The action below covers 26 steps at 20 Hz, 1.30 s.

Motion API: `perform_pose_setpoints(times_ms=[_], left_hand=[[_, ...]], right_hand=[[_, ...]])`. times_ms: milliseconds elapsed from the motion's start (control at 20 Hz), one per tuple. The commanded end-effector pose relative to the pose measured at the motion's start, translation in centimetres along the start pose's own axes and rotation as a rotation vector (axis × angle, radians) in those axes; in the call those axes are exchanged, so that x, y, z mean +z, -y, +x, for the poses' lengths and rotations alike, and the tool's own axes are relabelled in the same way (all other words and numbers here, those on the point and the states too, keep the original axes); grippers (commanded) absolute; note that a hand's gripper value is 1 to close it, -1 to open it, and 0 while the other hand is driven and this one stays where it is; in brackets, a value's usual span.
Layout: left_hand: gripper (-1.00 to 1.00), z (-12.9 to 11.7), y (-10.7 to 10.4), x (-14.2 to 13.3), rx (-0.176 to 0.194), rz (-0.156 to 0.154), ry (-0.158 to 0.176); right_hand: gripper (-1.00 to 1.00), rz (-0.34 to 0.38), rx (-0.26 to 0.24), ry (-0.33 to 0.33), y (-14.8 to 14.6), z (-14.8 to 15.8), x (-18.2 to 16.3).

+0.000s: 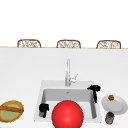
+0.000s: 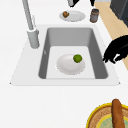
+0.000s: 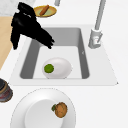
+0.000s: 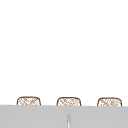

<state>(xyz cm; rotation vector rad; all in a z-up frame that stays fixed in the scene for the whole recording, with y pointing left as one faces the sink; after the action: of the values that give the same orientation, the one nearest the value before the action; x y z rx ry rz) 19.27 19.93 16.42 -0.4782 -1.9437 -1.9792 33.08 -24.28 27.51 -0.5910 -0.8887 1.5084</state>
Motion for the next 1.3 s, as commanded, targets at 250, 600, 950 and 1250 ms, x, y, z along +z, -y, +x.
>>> perform_pose_setpoints(times_ms=[250, 600, 950, 1250], left_hand=[[0.00, 0.0, 0.0, 0.0, 0.000, 0.000, 0.000], [0.00, 0.0, 0.0, 0.0, 0.000, 0.000, 0.000], [0.00, 0.0, 0.0, 0.0, 0.000, 0.000, 0.000], [0.00, 0.0, 0.0, 0.0, 0.000, 0.000, 0.000]], right_hand=[[-1.00, -0.245, 0.065, 0.014, 1.0, 4.3, -2.2], [-1.00, -0.401, 0.086, -0.003, 2.7, 8.3, -4.7], [-1.00, -0.499, 0.093, 0.006, 6.2, 10.5, -6.9], [-1.00, -0.421, 0.097, -0.025, 9.4, 11.2, -10.6]])
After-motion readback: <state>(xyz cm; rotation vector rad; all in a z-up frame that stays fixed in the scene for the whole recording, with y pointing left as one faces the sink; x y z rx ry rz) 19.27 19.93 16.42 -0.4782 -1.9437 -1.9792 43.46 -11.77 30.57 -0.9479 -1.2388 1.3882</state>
